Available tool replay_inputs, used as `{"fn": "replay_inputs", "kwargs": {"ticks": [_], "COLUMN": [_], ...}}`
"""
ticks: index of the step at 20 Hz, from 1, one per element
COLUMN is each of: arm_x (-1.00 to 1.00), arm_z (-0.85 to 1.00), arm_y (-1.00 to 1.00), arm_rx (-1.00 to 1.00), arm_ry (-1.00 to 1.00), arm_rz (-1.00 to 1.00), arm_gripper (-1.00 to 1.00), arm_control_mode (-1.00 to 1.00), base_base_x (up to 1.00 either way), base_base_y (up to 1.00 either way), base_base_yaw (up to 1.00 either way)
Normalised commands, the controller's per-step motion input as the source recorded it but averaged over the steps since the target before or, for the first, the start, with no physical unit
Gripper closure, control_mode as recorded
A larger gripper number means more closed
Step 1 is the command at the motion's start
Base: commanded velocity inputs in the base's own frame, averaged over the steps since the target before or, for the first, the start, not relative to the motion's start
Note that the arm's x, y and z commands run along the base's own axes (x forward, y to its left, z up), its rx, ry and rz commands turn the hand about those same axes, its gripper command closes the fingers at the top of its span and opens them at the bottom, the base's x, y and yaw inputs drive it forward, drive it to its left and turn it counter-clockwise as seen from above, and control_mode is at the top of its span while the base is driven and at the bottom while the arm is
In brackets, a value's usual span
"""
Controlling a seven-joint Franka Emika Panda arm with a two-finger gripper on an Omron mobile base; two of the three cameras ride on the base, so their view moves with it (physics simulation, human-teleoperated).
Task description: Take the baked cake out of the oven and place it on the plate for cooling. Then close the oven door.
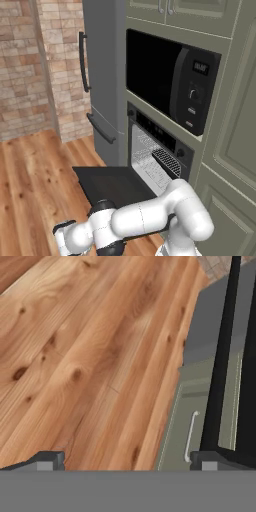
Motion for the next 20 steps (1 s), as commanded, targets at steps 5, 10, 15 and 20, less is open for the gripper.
{"fn": "replay_inputs", "kwargs": {"ticks": [5,10,15,20], "arm_x": [0.00,-0.11,-0.47,-0.48], "arm_z": [-0.71,-0.60,-0.38,-0.37], "arm_y": [1.00,1.00,1.00,1.00], "arm_rx": [-0.41,-0.41,-0.38,-0.37], "arm_ry": [0.00,-0.04,-0.17,-0.17], "arm_rz": [-0.27,-0.23,-0.17,-0.15], "arm_gripper": [-1.00,-1.00,-1.00,-1.00], "arm_control_mode": [-1.00,-1.00,-1.00,-1.00], "base_base_x": [0.00,0.00,0.00,0.00], "base_base_y": [0.00,0.00,0.00,0.00], "base_base_yaw": [0.00,0.00,0.00,0.00]}}
